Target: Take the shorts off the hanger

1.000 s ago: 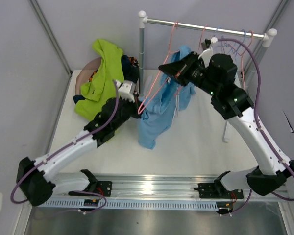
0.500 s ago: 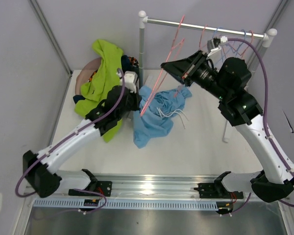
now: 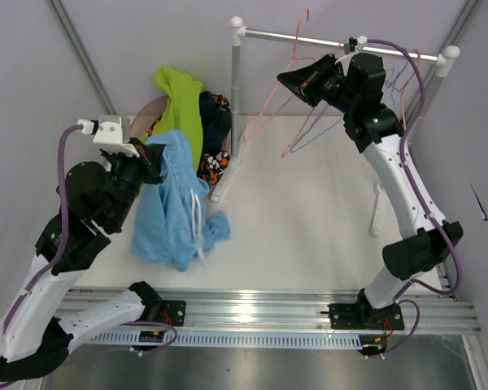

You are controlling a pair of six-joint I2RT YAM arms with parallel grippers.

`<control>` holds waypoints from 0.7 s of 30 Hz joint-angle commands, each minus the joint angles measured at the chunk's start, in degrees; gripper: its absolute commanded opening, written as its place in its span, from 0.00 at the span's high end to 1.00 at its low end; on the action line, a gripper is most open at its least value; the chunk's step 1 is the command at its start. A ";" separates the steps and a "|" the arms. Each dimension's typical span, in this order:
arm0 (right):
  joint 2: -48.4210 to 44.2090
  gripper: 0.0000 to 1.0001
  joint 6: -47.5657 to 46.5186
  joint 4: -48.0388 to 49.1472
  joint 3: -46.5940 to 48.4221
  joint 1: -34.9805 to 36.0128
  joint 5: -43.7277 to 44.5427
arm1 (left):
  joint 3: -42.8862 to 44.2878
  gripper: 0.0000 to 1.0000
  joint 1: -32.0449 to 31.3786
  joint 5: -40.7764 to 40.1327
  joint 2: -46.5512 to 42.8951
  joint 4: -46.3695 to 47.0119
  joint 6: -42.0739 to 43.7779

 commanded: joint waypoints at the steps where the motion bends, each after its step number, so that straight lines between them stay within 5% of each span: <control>1: 2.70 1.00 -0.70 2.05 5.64 -1.26 -2.23 | 1.71 1.00 0.39 -1.71 0.25 -1.98 2.41; 6: 6.40 1.00 -0.87 0.03 9.69 -2.14 -3.28 | 2.58 1.00 0.31 -3.82 0.42 -1.71 4.42; 10: 2.72 1.00 -0.88 1.17 3.73 -1.97 -2.93 | 6.71 1.00 0.92 -6.19 3.83 -0.75 8.10; 21: -7.13 1.00 -2.37 0.20 -11.31 -1.71 1.73 | 36.57 1.00 10.93 -3.65 21.05 -3.99 12.51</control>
